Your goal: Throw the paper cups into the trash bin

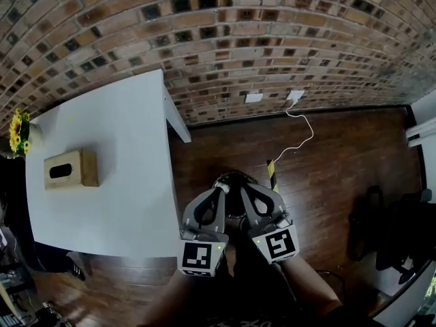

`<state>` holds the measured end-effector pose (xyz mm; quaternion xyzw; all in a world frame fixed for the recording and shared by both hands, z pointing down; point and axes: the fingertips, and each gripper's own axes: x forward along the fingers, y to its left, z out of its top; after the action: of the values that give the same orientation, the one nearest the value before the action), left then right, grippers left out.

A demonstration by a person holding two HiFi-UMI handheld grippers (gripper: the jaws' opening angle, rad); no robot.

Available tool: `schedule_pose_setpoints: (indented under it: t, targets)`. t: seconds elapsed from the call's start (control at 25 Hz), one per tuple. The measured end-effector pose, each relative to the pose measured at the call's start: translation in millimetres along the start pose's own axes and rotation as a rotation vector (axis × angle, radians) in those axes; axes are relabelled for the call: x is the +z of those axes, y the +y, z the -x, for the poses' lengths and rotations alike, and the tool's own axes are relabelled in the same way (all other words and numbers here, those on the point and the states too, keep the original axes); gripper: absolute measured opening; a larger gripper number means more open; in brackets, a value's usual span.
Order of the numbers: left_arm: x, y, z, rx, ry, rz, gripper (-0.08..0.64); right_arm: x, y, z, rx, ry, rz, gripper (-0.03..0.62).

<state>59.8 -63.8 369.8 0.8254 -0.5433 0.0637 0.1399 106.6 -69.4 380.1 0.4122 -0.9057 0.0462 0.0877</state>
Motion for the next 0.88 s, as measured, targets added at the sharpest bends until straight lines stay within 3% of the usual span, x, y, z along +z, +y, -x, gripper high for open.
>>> schedule_pose_setpoints:
  t: [0.12,0.4,0.68,0.88]
  targets:
    - [21,-5,9,-0.008,-0.013,0.048,0.005,30,6,5,0.01,-0.035,0.008,0.009]
    - [60,-17,21,-0.064,-0.078,0.001,0.005,97,-5,7,-0.014,-0.13,0.082,0.008]
    - [96,-11,34,-0.011,-0.138,-0.07,0.005,151,-10,23,-0.03,-0.206,0.106,0.008]
    - [125,-10,45,0.002,-0.182,-0.054,0.005,183,-2,37,-0.016,-0.263,0.124,0.008]
